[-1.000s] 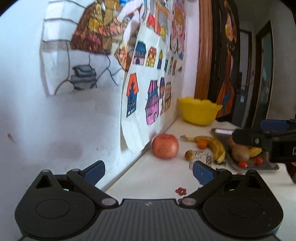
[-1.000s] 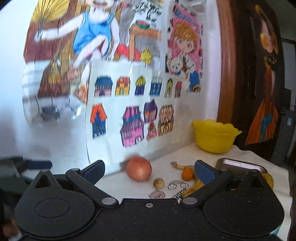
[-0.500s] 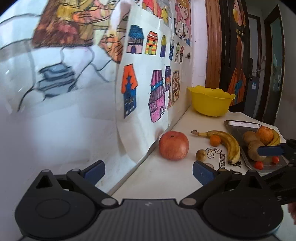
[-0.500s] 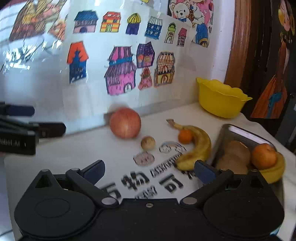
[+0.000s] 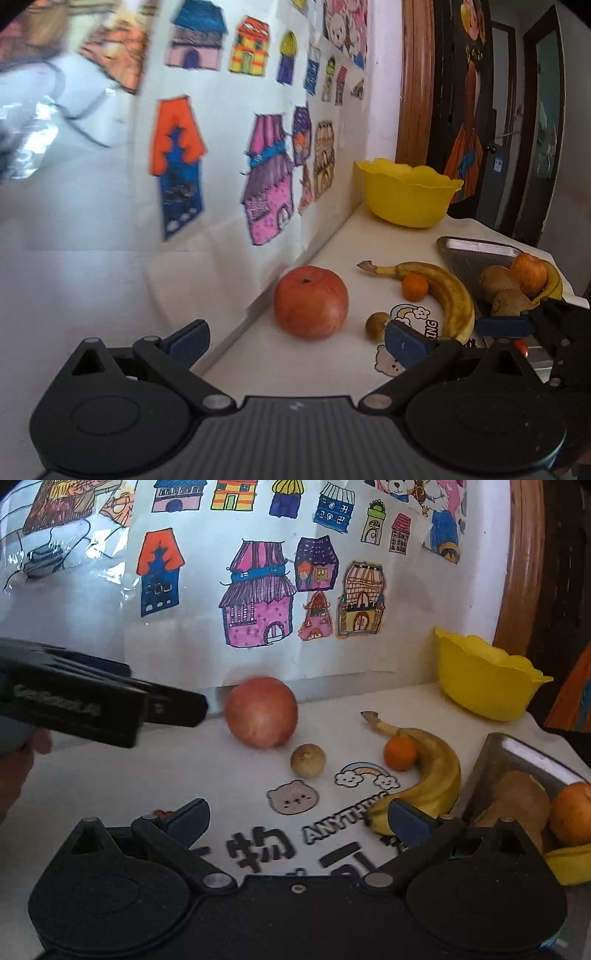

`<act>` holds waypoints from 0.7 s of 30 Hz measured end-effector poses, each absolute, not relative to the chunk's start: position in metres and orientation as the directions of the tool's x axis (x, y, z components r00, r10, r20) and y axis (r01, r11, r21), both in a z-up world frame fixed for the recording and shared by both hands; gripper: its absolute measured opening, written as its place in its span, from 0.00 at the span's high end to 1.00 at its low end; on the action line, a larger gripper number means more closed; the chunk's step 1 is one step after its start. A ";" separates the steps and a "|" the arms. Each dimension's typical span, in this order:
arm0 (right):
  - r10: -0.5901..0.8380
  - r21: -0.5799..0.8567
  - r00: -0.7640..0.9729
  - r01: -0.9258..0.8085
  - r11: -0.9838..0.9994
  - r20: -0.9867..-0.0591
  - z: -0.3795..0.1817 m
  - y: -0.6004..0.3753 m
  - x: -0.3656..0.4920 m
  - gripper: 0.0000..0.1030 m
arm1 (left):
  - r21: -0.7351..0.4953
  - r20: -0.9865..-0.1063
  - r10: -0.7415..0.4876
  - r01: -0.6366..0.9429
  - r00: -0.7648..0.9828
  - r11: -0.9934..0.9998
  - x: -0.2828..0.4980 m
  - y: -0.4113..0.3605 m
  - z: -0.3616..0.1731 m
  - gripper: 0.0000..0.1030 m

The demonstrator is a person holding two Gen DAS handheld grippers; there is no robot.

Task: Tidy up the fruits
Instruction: 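Withdraw both tools from the tray toward the red apple and small kiwi, then grasp the red apple with the left tool while the right tool grasps the small kiwi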

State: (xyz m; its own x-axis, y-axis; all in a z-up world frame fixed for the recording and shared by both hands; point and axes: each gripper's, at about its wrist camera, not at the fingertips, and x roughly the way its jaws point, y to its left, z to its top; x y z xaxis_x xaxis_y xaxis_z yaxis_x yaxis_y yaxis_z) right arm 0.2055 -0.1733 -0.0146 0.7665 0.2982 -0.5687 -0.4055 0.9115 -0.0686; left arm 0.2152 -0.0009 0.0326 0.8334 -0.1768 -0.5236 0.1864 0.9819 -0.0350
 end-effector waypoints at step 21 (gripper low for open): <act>0.313 -0.044 0.733 -0.422 0.905 -0.604 -0.033 -0.164 0.265 0.50 | -0.022 -0.562 -0.197 0.224 0.803 0.974 0.260 -0.019 0.011 0.06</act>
State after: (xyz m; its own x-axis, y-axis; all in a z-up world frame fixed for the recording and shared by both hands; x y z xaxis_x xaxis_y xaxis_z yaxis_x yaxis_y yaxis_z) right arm 0.2645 -0.1638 -0.0328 0.7332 0.3129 -0.6037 -0.4223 0.9054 -0.0436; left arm 0.2604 -0.0189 0.0107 0.8032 -0.1972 -0.5621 0.2241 0.9743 -0.0217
